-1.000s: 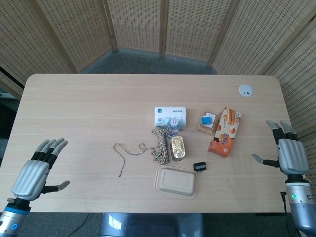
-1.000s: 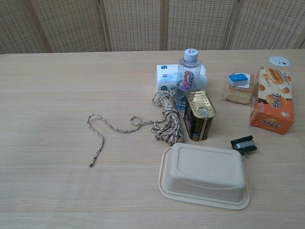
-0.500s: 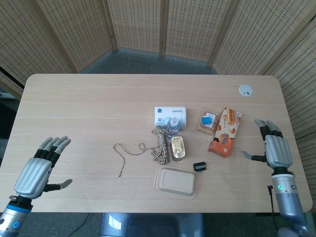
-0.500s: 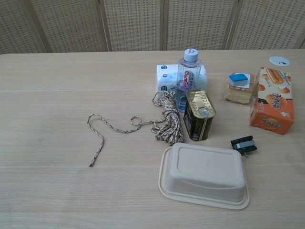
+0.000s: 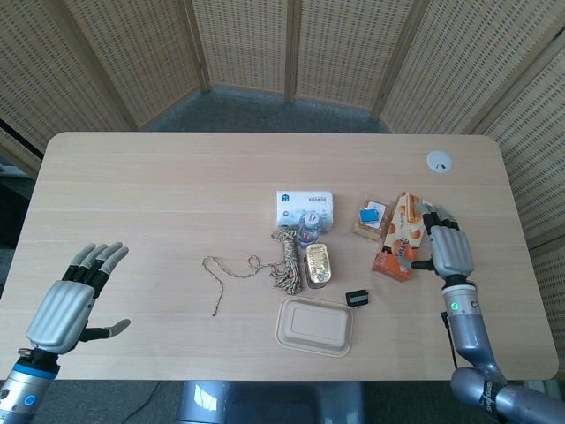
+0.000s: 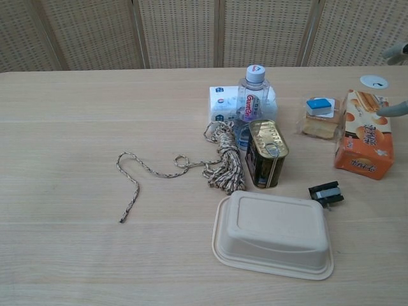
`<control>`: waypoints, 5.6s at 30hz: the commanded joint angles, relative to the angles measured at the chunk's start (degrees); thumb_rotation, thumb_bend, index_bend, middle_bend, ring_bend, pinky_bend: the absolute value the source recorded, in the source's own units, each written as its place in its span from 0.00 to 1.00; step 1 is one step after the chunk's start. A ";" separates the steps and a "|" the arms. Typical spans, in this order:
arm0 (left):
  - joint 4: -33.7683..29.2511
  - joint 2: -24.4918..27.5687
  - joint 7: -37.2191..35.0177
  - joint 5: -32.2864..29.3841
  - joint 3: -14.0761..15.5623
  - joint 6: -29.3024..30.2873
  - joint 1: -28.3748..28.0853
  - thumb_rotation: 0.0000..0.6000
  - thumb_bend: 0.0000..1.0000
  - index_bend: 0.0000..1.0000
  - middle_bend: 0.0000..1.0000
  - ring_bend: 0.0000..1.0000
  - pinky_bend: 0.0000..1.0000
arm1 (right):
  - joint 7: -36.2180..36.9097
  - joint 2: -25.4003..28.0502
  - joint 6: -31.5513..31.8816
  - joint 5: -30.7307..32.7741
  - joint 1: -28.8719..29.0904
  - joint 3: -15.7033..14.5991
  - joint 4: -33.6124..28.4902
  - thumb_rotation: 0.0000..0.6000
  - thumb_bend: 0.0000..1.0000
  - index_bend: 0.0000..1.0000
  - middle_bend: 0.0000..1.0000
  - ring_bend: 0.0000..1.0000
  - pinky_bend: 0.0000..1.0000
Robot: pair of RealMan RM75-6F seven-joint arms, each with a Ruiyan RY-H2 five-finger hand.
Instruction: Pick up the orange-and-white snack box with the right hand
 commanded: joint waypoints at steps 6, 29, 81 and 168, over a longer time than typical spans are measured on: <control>-0.48 0.24 0.60 -0.32 0.02 0.10 0.02 1.00 0.15 0.00 0.00 0.00 0.00 | -1.31 -4.17 -1.94 3.29 2.19 0.49 4.46 0.86 0.05 0.00 0.00 0.00 0.00; -0.61 1.60 -1.15 0.61 0.54 1.01 0.55 1.00 0.15 0.00 0.00 0.00 0.00 | -14.60 -18.85 -0.37 11.92 7.23 0.87 21.85 0.64 0.05 0.00 0.00 0.00 0.00; 2.92 1.66 -7.36 1.96 0.78 0.50 -0.09 1.00 0.15 0.00 0.00 0.00 0.00 | -22.16 -6.36 4.31 18.84 -2.03 2.21 6.34 0.59 0.04 0.00 0.00 0.00 0.00; -0.04 2.54 -4.89 2.77 1.65 0.38 0.81 1.00 0.15 0.00 0.00 0.00 0.00 | 2.92 5.79 3.00 11.97 -2.49 10.89 0.31 1.00 0.10 0.45 0.66 0.76 0.83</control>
